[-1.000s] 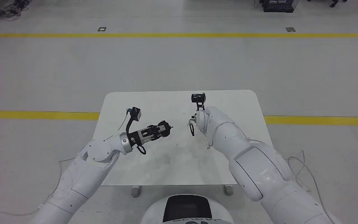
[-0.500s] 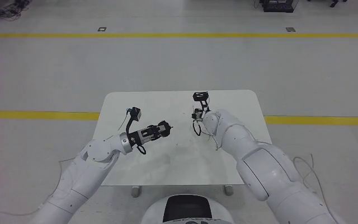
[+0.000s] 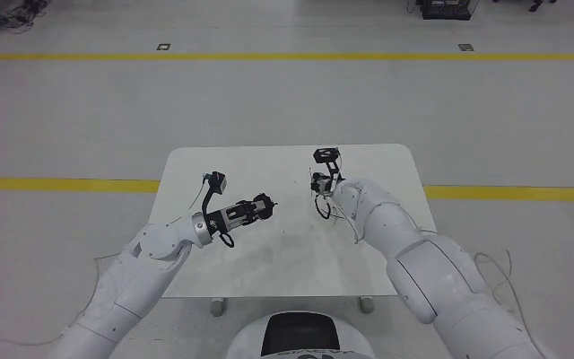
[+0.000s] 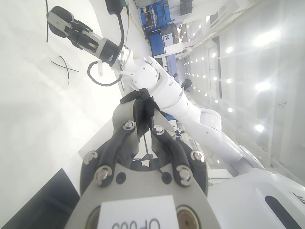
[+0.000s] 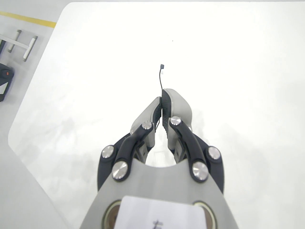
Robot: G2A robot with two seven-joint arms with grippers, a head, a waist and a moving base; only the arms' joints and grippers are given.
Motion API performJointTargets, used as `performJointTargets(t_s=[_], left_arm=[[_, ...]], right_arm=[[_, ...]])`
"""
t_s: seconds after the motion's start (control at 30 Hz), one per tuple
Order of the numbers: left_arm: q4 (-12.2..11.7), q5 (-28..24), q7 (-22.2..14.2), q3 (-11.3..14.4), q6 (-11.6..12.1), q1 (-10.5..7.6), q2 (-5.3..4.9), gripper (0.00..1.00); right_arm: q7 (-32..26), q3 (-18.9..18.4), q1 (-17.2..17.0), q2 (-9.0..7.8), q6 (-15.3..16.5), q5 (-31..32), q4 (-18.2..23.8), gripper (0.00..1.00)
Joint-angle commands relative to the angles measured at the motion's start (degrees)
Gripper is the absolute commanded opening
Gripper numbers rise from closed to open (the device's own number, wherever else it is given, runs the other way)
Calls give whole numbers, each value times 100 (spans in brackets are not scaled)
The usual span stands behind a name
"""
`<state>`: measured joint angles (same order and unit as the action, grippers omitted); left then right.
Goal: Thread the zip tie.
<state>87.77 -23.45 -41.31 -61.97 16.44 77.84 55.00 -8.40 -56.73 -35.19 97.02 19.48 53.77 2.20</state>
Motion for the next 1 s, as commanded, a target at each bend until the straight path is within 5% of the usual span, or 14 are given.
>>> performJointTargets(t_s=[0.0,0.07,0.2,0.3,0.33,0.37,0.43,0.97], left_arm=[[0,0,0,0,0,0,0,0],[0,0,0,0,0,0,0,0],[0,0,0,0,0,0,0,0],[0,0,0,0,0,0,0,0],[0,0,0,0,0,0,0,0],[0,0,0,0,0,0,0,0],[0,0,0,0,0,0,0,0],[0,0,0,0,0,0,0,0]], right_arm=[[-66,17,-124,-55,0,-29,282,0],[-197,31,-323,-151,0,-77,734,0],[-926,-180,-1166,-646,0,-175,2661,0],[-2328,-1082,-2686,-1242,-57,10,5705,0],[-3101,-1541,-3501,-1423,-208,47,7204,0],[-3637,-1830,-4050,-1516,-336,15,8159,0],[-4468,-2173,-4739,-1624,-492,-87,9306,0],[-4468,-2173,-4739,-1624,-492,-87,9306,0]])
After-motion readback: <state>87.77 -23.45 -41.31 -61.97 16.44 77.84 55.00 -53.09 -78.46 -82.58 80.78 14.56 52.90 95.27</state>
